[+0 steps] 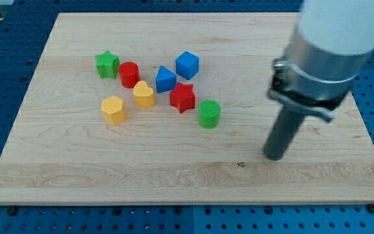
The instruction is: Move your arm towards the yellow hexagon
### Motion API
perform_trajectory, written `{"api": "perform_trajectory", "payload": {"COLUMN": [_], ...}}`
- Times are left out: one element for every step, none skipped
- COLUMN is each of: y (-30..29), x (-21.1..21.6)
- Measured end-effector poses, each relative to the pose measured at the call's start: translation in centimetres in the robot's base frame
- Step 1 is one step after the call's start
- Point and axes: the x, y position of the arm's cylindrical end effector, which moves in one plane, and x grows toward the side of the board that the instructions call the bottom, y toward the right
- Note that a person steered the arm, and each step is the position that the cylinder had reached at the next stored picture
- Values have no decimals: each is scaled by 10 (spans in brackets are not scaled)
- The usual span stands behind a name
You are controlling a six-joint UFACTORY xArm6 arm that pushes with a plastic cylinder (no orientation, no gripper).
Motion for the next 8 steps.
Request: {"api": "perform_trajectory", "payload": {"y": [-87,-182,-257,-319,-333,-333,-333,-332], "x": [0,0,-14,-66,-70,-91,-118,-121]}}
